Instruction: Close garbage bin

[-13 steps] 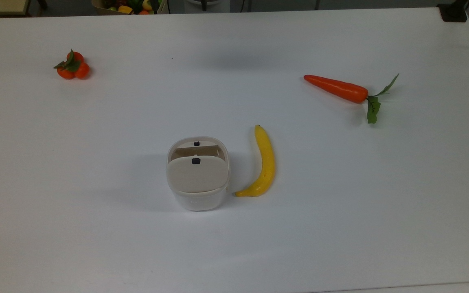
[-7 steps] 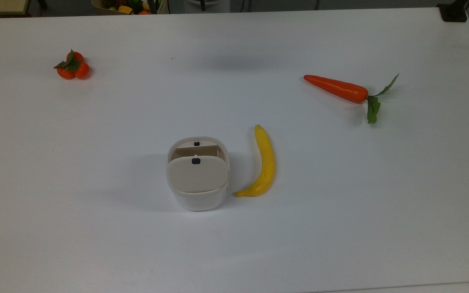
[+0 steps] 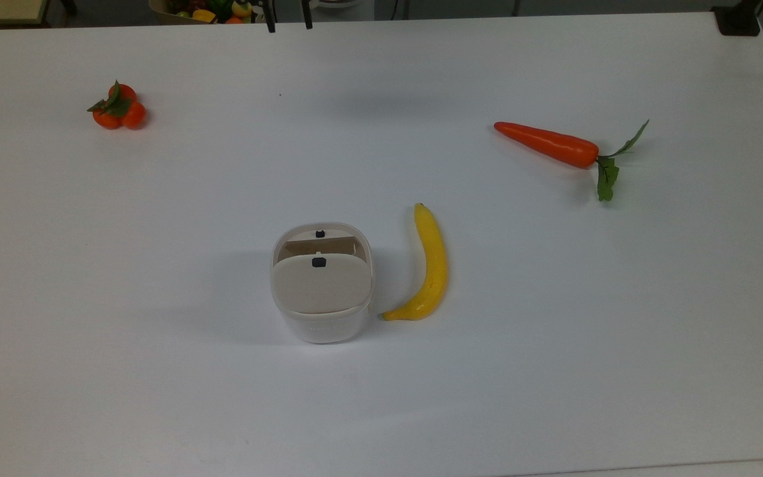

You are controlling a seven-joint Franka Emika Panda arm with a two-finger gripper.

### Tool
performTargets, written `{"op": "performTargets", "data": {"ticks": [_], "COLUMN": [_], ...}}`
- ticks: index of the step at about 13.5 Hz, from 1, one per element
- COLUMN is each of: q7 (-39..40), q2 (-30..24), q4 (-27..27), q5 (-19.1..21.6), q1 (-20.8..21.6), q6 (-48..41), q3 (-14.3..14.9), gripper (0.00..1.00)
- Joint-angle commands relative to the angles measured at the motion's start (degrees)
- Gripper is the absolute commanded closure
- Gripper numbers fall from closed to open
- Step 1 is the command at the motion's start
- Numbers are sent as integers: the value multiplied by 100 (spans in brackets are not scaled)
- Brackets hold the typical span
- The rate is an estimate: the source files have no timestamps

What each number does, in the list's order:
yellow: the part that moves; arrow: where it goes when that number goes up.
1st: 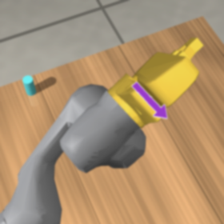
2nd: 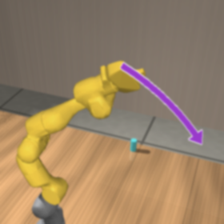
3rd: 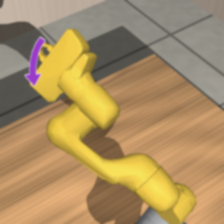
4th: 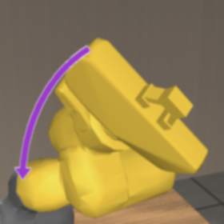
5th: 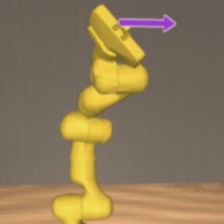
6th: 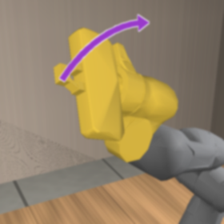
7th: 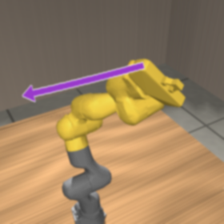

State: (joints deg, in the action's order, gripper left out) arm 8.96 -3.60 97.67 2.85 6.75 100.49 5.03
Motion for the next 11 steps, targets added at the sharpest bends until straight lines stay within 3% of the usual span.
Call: {"op": "performTargets", "data": {"ticks": [1,3,11], "q7": [194,185,132], "q2": [-18,0,281], "q4": [77,85,77], "q5": [198,312,497], "q1": [-51,-51,-59], "q6": [329,532,1392], "q3": [-2,7,7], "gripper": [87,100,100]}}
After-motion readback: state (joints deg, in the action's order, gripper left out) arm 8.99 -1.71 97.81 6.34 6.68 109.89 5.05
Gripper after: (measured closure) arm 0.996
